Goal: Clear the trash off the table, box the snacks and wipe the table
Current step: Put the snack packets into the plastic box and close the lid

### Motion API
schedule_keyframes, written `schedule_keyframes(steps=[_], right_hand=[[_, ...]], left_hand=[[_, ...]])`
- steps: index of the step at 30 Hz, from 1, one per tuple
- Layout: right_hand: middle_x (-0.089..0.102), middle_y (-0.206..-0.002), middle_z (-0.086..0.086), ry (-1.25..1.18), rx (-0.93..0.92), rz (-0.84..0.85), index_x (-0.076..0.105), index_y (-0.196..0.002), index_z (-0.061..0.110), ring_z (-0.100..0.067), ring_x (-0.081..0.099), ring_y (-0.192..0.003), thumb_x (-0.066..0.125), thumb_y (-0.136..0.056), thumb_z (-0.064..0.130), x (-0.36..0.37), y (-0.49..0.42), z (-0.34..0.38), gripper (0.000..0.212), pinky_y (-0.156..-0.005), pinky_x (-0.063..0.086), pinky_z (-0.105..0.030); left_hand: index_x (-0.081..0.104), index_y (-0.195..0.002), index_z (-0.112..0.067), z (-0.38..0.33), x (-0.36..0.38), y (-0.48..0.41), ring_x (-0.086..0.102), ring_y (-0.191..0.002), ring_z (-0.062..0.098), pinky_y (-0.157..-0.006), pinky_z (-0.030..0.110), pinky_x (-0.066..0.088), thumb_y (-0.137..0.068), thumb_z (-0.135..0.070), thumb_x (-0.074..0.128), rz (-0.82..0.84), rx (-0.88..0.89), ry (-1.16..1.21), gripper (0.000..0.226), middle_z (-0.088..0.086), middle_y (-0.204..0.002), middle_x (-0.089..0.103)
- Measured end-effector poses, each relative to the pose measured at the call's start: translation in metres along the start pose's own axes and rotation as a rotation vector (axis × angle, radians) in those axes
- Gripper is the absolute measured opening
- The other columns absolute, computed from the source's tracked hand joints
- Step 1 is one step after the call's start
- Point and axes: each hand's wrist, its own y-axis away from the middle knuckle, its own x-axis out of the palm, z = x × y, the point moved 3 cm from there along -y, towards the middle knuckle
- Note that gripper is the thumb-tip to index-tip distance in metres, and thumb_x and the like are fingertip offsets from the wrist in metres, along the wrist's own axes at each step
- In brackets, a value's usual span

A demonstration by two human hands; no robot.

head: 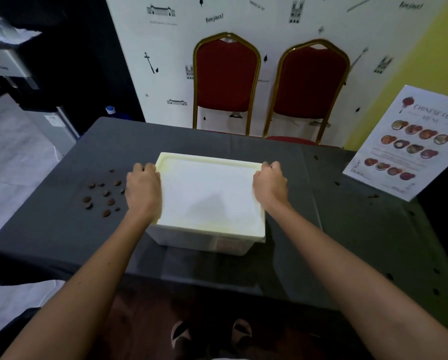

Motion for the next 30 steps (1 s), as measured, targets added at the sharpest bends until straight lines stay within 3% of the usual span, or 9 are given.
schedule_keyframes(steps=[9, 13, 18, 20, 21, 22, 23, 26, 30], right_hand=[[0.047, -0.128, -0.008, 0.003, 0.035, -0.027, 0.047, -0.132, 0.007, -0.019, 0.051, -0.087, 0.042, -0.099, 0.017, -0.001, 0.002, 0.004, 0.035, -0.062, 0.036, -0.024], [0.043, -0.127, -0.009, 0.068, -0.002, -0.042, 0.034, -0.144, 0.009, -0.024, 0.047, -0.107, 0.051, -0.094, 0.011, 0.005, 0.011, 0.002, 0.052, -0.073, 0.043, -0.032], [0.04, -0.136, -0.012, 0.114, -0.013, 0.031, 0.031, -0.144, 0.008, -0.03, 0.044, -0.114, 0.051, -0.091, 0.008, 0.007, 0.009, 0.006, 0.057, -0.076, 0.047, -0.032], [0.032, -0.147, -0.014, 0.242, -0.068, 0.065, 0.021, -0.149, 0.005, -0.035, 0.037, -0.126, 0.048, -0.093, 0.01, 0.009, 0.009, 0.012, 0.062, -0.092, 0.045, -0.041], [0.023, -0.154, -0.015, 0.347, -0.132, 0.077, 0.016, -0.15, 0.005, -0.038, 0.028, -0.135, 0.044, -0.094, 0.011, 0.009, 0.008, 0.016, 0.063, -0.105, 0.035, -0.048], [0.013, -0.159, -0.013, 0.442, -0.205, 0.093, 0.012, -0.152, 0.006, -0.038, 0.015, -0.143, 0.04, -0.094, 0.012, 0.01, 0.006, 0.022, 0.064, -0.113, 0.02, -0.055], [0.005, -0.161, -0.01, 0.489, -0.277, 0.108, 0.008, -0.152, 0.008, -0.035, 0.004, -0.146, 0.036, -0.094, 0.013, 0.012, 0.004, 0.029, 0.065, -0.116, 0.006, -0.057], [0.0, -0.161, -0.003, 0.416, -0.435, 0.173, 0.004, -0.153, 0.015, -0.026, -0.005, -0.148, 0.027, -0.098, 0.018, 0.024, 0.003, 0.053, 0.06, -0.116, -0.005, -0.057], [0.007, -0.161, 0.007, 0.331, -0.469, 0.21, 0.007, -0.153, 0.022, -0.018, 0.0, -0.148, 0.02, -0.102, 0.029, 0.035, 0.004, 0.055, 0.053, -0.115, -0.004, -0.058]], left_hand=[[0.044, -0.116, -0.005, -0.001, 0.002, 0.002, 0.046, -0.1, 0.034, -0.075, 0.039, 0.038, -0.101, -0.018, 0.031, 0.084, -0.059, 0.055, 0.024, 0.02, -0.117, 0.048], [0.037, -0.12, -0.01, 0.002, 0.004, 0.004, 0.054, -0.081, 0.031, -0.064, 0.041, 0.04, -0.101, -0.024, 0.024, 0.149, -0.053, 0.082, 0.027, 0.017, -0.101, 0.06], [0.037, -0.121, -0.013, 0.002, 0.002, 0.005, 0.053, -0.081, 0.033, -0.064, 0.042, 0.04, -0.102, -0.024, 0.023, 0.157, -0.07, 0.083, 0.027, 0.019, -0.102, 0.061], [0.034, -0.132, -0.012, 0.0, 0.002, 0.008, 0.054, -0.099, 0.036, -0.077, 0.047, 0.045, -0.1, -0.017, 0.026, 0.155, -0.056, 0.037, 0.034, 0.022, -0.122, 0.056], [0.028, -0.142, -0.012, -0.004, 0.005, 0.009, 0.047, -0.119, 0.036, -0.095, 0.049, 0.041, -0.099, -0.014, 0.028, 0.145, -0.013, -0.02, 0.043, 0.02, -0.14, 0.044], [0.018, -0.149, -0.013, -0.012, 0.009, 0.011, 0.03, -0.138, 0.033, -0.112, 0.049, 0.026, -0.099, -0.014, 0.027, 0.138, 0.052, -0.074, 0.051, 0.015, -0.153, 0.026], [0.009, -0.151, -0.015, -0.023, 0.014, 0.01, 0.011, -0.146, 0.029, -0.117, 0.049, 0.009, -0.1, -0.019, 0.024, 0.138, 0.128, -0.099, 0.053, 0.01, -0.159, 0.01], [0.003, -0.152, -0.018, -0.061, 0.035, 0.002, -0.01, -0.147, 0.022, -0.117, 0.047, -0.008, -0.102, -0.032, 0.014, 0.248, 0.313, -0.062, 0.053, 0.003, -0.16, -0.005], [0.01, -0.151, -0.027, -0.075, 0.049, -0.01, -0.005, -0.147, 0.014, -0.118, 0.046, -0.006, -0.101, -0.04, 0.011, 0.351, 0.472, -0.034, 0.051, -0.006, -0.16, 0.007]])
